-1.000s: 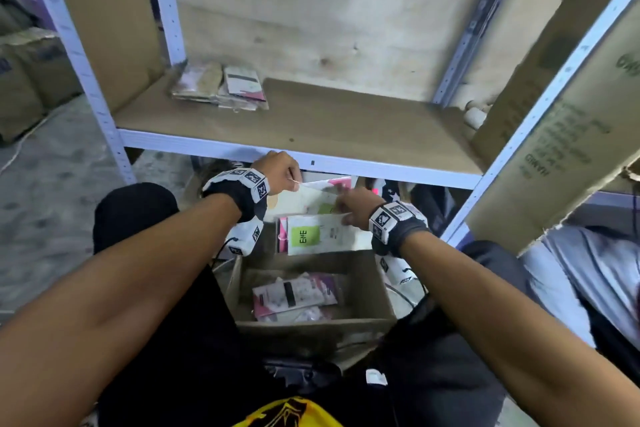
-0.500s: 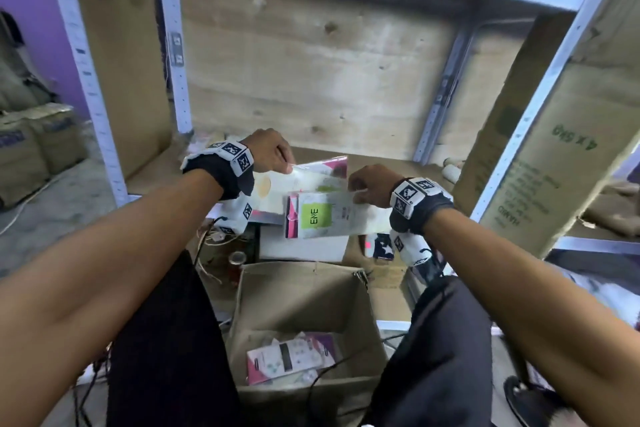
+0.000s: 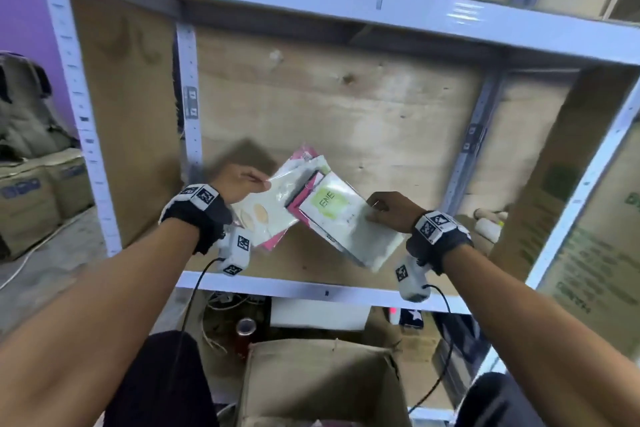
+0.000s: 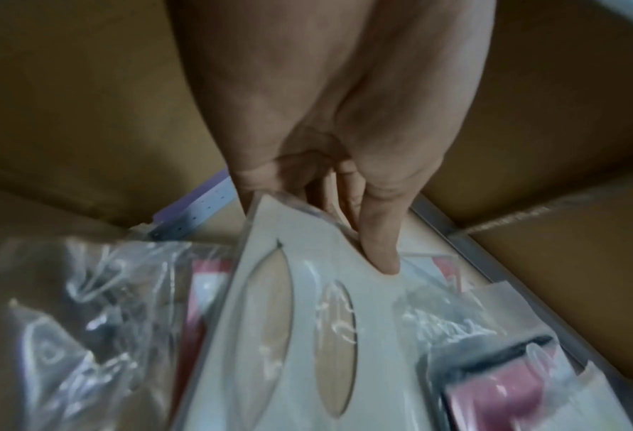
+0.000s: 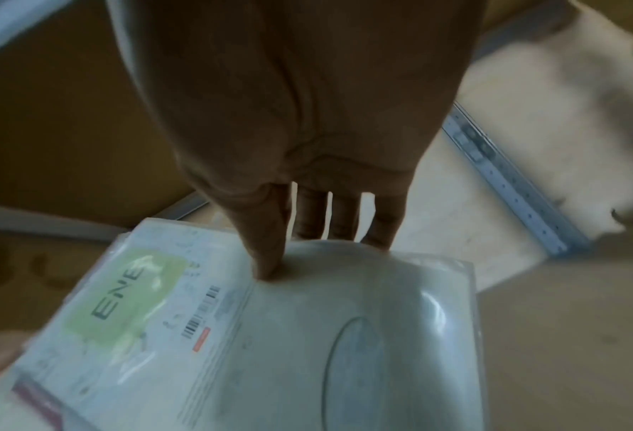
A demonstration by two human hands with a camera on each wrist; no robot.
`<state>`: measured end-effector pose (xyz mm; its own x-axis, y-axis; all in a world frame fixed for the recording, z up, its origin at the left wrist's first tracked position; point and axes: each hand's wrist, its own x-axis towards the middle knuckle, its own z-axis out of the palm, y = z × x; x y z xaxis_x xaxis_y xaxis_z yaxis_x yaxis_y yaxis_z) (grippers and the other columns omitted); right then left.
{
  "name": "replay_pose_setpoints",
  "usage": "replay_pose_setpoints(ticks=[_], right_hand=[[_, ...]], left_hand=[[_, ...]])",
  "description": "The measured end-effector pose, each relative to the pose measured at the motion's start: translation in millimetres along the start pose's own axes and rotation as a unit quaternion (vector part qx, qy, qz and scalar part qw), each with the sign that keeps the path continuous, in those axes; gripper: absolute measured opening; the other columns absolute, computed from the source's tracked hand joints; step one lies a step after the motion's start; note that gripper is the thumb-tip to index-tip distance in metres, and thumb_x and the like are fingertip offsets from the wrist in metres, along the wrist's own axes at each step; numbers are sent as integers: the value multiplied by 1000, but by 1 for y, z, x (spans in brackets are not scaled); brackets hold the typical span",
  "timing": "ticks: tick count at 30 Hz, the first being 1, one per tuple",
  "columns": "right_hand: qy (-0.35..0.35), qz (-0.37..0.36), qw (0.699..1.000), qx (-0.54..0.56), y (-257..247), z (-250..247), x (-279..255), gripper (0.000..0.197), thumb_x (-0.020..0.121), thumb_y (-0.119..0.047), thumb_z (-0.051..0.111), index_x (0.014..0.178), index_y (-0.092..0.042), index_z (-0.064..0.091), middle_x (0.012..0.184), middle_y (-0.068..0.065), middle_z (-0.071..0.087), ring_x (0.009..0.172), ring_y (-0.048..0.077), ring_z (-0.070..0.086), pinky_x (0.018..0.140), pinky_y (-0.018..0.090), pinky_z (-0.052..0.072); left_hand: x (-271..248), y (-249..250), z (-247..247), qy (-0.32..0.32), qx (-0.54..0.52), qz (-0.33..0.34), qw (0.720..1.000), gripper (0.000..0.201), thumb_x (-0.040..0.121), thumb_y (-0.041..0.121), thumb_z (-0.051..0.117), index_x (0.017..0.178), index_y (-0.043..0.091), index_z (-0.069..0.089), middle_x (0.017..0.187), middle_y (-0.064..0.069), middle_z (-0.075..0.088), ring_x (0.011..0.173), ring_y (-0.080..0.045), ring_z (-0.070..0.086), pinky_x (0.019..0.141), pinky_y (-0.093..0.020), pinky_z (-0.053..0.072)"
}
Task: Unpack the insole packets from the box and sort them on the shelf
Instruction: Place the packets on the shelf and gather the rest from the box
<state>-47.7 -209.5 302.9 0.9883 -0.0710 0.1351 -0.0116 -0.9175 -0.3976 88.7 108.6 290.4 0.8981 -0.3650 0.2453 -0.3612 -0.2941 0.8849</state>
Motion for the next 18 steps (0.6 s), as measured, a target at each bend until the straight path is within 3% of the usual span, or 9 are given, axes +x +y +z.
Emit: replay_pose_setpoints(ticks=[3,6,9,11,14,16,18], right_hand=[[4,7,997,79,0,12,34,19,94,-19,64,102,-1,65,96,13,64,90,20,56,82,30,45],[-9,31,979,202,-5,29,67,18,94,-14,64,102,2,63,99,18,61,92,24,55,82,41,47],[-22,69,942,329,-16,51,98,28,96,-9,61,111,15,59,100,23,57,91,30,53,78,43,42],[-32,85,922,377,-26,69,118,17,96,-8,59,105,7,58,97,22,51,90,31,48,75,41,37],[-51,117,888,442,-40,97,152,8,96,-9,60,98,-2,57,101,19,54,86,28,54,71,35,42],[-57,146,871,465,-47,118,174,16,95,-11,62,108,-2,61,110,20,59,94,28,58,82,41,49],[-62,170,860,477,-51,139,197,37,93,-11,65,127,2,57,121,19,63,105,30,60,97,48,48]], left_hand=[[21,-29,-14,48,-50,-26,997,24,84,7,74,108,4,71,106,-11,69,102,-19,60,95,-27,44],[41,-62,-29,93,-67,-58,992,29,86,16,73,114,9,71,110,-6,69,106,-19,60,97,-27,42],[58,-97,-42,148,-141,-112,972,31,85,14,75,115,7,71,117,-17,69,114,-32,63,107,-44,44],[69,-118,-49,187,-156,-139,960,30,84,12,75,113,7,72,115,-20,69,112,-36,64,104,-52,47],[90,-148,-62,222,-141,-177,948,19,85,15,75,103,11,75,117,-19,69,112,-36,64,101,-53,48],[102,-164,-70,231,-126,-204,943,8,85,13,74,93,11,73,119,-19,68,114,-34,63,102,-50,48],[115,-181,-76,235,-115,-229,938,20,86,13,74,103,3,73,119,-21,68,113,-34,63,103,-48,48]])
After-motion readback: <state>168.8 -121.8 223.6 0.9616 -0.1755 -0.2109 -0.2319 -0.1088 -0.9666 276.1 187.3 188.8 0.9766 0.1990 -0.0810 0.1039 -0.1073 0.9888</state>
